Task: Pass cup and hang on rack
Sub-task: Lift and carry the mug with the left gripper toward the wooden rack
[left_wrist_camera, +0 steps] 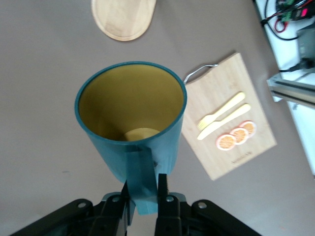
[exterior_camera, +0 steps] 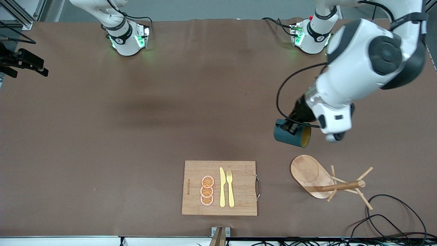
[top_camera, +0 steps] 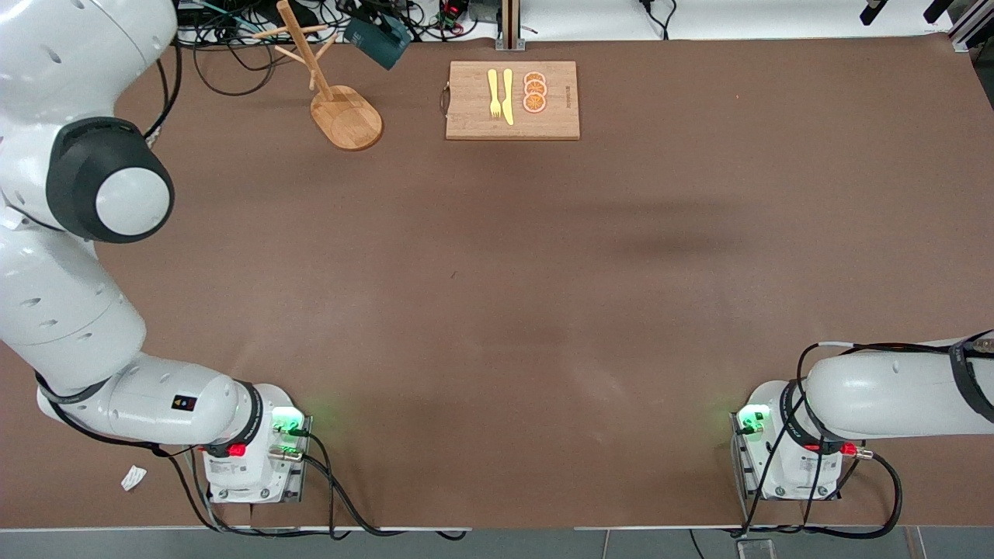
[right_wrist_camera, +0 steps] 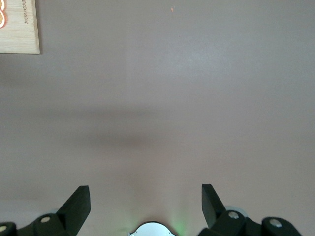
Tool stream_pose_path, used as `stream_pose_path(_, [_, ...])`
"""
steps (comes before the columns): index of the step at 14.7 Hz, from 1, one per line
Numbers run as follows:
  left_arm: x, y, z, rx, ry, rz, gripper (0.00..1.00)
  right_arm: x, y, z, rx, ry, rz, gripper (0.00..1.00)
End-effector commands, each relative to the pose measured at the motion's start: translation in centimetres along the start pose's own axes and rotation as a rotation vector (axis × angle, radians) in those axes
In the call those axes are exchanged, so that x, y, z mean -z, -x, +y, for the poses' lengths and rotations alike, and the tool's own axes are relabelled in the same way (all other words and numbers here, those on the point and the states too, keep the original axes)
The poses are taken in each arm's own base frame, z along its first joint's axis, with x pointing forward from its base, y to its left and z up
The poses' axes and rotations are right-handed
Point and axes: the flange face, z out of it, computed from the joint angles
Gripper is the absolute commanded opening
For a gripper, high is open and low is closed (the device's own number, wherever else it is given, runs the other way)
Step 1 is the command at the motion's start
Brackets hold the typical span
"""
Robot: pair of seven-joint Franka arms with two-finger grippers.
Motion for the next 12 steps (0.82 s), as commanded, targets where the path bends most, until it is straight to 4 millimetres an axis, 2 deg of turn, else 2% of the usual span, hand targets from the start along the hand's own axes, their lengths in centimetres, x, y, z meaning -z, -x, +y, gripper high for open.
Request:
stream_pose_path(1, [1.2,-3.3,-0.3,0.014,0.084,-0.096,0.03,0.1,0.8,0.0,0.013,-0.004,0.015,1.0])
stream_pose_path(5, [1.5,-10.4,-1.3,0.026,0.208,-0.276,0.03,0.2,0.7,0.4,0.034,-0.038,0.028,1.0])
stream_pose_path(6, [1.1,-12.2,-1.6,0.02,0.233,-0.31,0.03,0.2,0.7,0.4,0.052,-0.037,0.03,1.0])
stream_pose_path(12, [-1.3,-19.5,-3.2,0.037,0.382,-0.499,0.02,0.2,0.8,0.5,0.052,-0.038,0.026,1.0])
